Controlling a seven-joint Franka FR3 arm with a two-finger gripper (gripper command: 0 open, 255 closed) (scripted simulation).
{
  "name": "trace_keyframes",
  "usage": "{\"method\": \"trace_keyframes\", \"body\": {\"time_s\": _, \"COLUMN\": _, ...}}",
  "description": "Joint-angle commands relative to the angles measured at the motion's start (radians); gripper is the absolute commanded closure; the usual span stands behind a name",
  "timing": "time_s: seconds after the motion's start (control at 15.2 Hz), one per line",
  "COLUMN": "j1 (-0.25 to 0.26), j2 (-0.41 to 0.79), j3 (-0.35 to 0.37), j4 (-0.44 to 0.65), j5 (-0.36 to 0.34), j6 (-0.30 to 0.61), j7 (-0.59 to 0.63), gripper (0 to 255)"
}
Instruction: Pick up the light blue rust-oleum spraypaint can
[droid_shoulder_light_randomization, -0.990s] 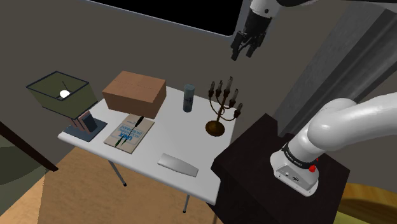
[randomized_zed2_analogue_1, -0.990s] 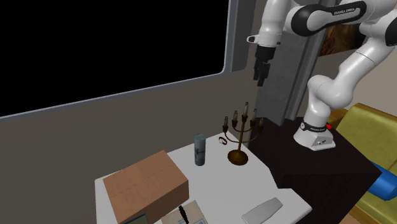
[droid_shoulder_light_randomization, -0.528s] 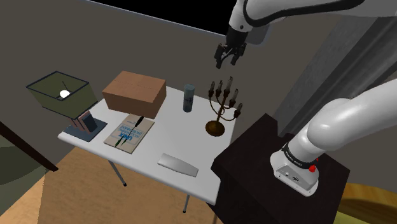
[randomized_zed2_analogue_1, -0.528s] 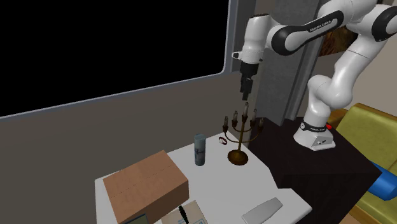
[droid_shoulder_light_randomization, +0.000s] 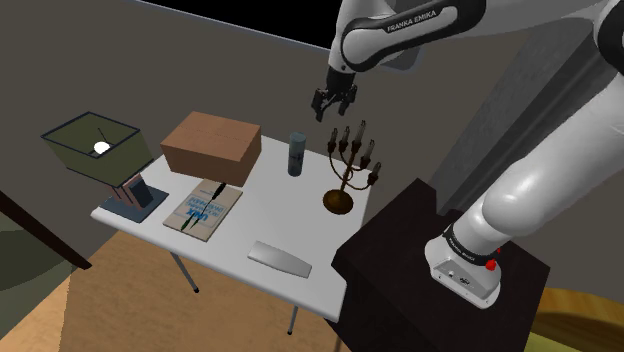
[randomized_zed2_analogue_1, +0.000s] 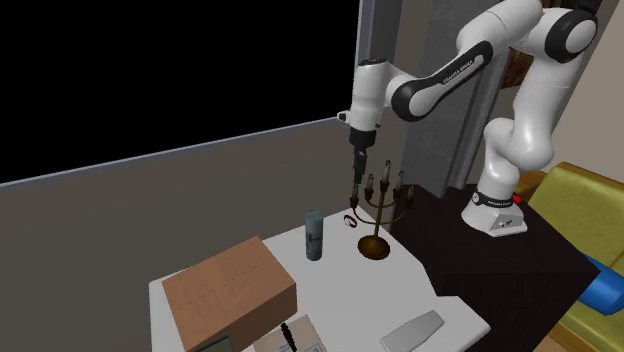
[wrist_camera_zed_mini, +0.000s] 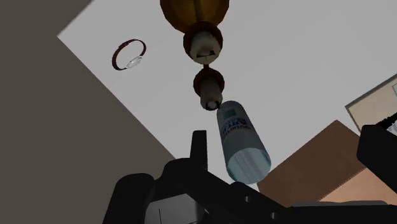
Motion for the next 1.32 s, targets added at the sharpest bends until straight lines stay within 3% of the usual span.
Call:
{"method": "trace_keyframes", "body": {"time_s": 0.0, "j1": -0.001, "j2": 0.077, "j3": 0.003, "j4": 0.034, "j5": -0.019, "j6": 0.038, "j7": 0.015, "gripper": 0}}
{"method": "trace_keyframes", "body": {"time_s": 0.86, "j1": 0.037, "j2": 0.588, "j3": -0.031, "j4": 0.397, "j5": -0.137, "j6": 0.14, "j7": 0.106, "gripper": 0}}
{"method": "trace_keyframes", "body": {"time_s": 1.25, "j1": 0.042, "j2": 0.645, "j3": -0.038, "j4": 0.405, "j5": -0.145, "j6": 0.188, "j7": 0.112, "gripper": 0}}
